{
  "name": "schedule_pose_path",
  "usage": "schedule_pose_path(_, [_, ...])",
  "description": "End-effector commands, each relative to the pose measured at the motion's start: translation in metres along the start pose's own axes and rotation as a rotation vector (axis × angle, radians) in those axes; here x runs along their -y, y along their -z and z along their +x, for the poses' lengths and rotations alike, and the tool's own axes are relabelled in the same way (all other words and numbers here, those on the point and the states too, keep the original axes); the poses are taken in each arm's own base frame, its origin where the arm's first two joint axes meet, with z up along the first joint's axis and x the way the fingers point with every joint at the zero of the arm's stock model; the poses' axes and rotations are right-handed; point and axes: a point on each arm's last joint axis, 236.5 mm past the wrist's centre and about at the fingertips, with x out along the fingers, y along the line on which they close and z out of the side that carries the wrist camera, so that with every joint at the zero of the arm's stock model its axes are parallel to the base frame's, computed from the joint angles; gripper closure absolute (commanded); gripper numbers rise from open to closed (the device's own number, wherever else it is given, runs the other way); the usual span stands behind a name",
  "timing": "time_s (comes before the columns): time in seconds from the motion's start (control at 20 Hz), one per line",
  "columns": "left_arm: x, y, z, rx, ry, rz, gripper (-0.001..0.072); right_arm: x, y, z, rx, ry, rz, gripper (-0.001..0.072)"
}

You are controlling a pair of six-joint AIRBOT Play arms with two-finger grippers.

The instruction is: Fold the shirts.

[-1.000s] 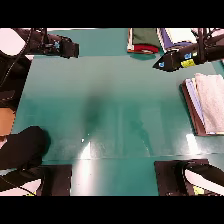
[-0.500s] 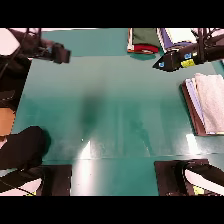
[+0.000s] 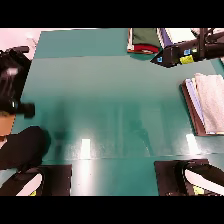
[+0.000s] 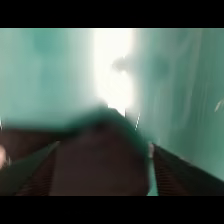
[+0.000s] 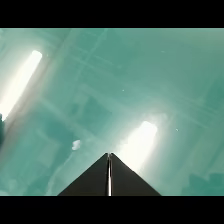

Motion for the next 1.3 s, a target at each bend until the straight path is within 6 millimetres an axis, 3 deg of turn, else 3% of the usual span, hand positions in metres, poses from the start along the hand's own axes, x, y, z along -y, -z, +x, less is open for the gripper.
schedule_pose_path(0.0, [-0.016, 0.079, 0.052, -0.194, -0.038, -0.062, 0.0017, -0.001, -0.001, 0.000, 0.004, -0.004, 0.001, 0.0694])
schedule_pose_path(0.2, [-0.013, 0.096, 0.083, -0.214, -0.039, -0.084, 0.0020, -0.001, -0.001, 0.000, 0.005, -0.004, 0.001, 0.0694])
schedule_pose_path(0.25, [-0.013, 0.096, 0.083, -0.210, -0.041, -0.096, 0.0105, -0.001, -0.001, 0.000, 0.004, -0.004, 0.001, 0.0694])
schedule_pose_path(0.35, [-0.014, 0.091, 0.081, -0.194, -0.041, -0.097, 0.0384, -0.001, -0.001, 0.000, 0.004, -0.005, 0.001, 0.0694])
schedule_pose_path(0.4, [-0.016, 0.084, 0.077, -0.174, -0.043, -0.101, 0.0577, -0.002, -0.002, -0.001, 0.008, -0.005, -0.001, 0.0694])
schedule_pose_path(0.45, [-0.019, 0.071, 0.067, -0.136, -0.044, -0.106, 0.0689, -0.004, -0.004, -0.005, 0.023, -0.003, -0.007, 0.0694])
schedule_pose_path(0.55, [-0.028, 0.024, 0.024, 0.009, -0.047, -0.127, 0.0688, -0.009, -0.017, -0.020, 0.094, 0.008, -0.022, 0.0694])
schedule_pose_path(0.6, [-0.030, -0.007, -0.012, 0.120, -0.047, -0.122, 0.0688, -0.013, -0.026, -0.031, 0.147, 0.017, -0.035, 0.0694])
schedule_pose_path(0.75, [-0.010, -0.084, -0.153, 0.509, -0.002, -0.020, 0.0689, -0.030, -0.050, -0.072, 0.278, 0.040, -0.091, 0.0694])
schedule_pose_path(0.85, [0.018, -0.104, -0.237, 0.738, 0.071, 0.056, 0.0690, -0.043, -0.070, -0.100, 0.350, 0.062, -0.133, 0.0695])
schedule_pose_path(0.95, [0.051, -0.108, -0.300, 0.907, 0.152, 0.169, 0.0690, -0.048, -0.086, -0.122, 0.403, 0.098, -0.158, 0.0694])
schedule_pose_path(1.0, [0.068, -0.108, -0.318, 0.950, 0.192, 0.218, 0.0690, -0.047, -0.091, -0.130, 0.414, 0.121, -0.153, 0.0694])
schedule_pose_path(1.1, [0.106, -0.110, -0.330, 0.971, 0.247, 0.342, 0.0690, -0.047, -0.099, -0.138, 0.417, 0.138, -0.149, 0.0695])
schedule_pose_path(1.25, [0.193, -0.118, -0.305, 0.905, 0.314, 0.572, 0.0689, -0.052, -0.107, -0.141, 0.401, 0.135, -0.172, 0.0694])
